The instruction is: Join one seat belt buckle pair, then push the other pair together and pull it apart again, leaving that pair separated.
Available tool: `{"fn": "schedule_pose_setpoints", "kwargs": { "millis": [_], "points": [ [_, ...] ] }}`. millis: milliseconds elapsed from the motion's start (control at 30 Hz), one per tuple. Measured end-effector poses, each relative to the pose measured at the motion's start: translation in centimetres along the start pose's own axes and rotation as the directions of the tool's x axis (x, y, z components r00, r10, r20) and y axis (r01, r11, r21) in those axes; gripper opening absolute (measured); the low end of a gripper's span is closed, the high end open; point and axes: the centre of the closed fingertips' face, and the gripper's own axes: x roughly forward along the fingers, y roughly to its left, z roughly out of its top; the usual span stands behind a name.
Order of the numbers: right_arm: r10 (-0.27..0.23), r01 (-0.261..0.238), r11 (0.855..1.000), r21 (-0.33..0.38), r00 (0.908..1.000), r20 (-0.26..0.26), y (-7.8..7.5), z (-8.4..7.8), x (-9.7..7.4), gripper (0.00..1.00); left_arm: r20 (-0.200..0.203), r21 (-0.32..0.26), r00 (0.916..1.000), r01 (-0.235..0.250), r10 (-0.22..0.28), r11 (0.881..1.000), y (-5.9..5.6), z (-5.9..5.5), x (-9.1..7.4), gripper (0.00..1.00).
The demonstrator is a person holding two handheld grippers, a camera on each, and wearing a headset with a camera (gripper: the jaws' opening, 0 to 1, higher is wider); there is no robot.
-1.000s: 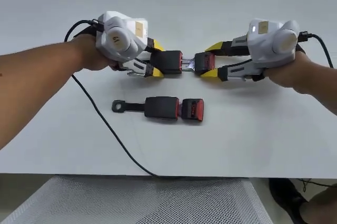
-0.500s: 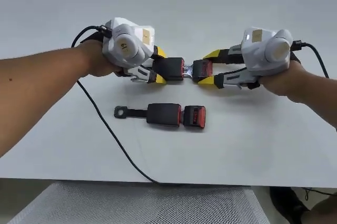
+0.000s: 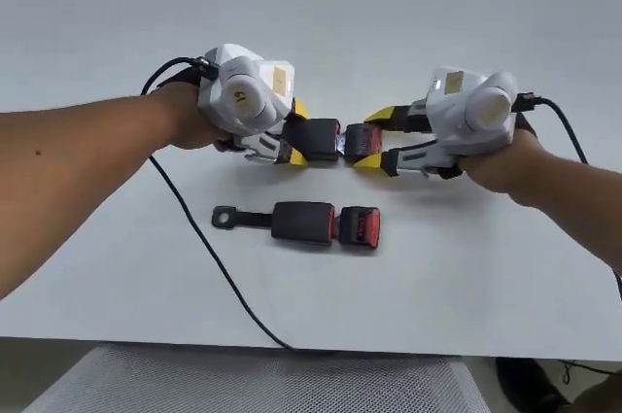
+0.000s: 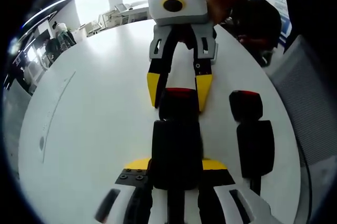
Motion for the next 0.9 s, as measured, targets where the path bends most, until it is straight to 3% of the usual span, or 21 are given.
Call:
{"fn": "schedule_pose_setpoints", "kwargs": {
  "millis": [900],
  "points": [
    [-0.027,0.026,1.000,-0.015,0.9989,-0.039,-0.21,-0.21,-0.46,0.34,-0.022,0.008,0.9998,0.001,-0.001,1.000,0.20,-0.03,-0.05,0.34]
  ]
}}
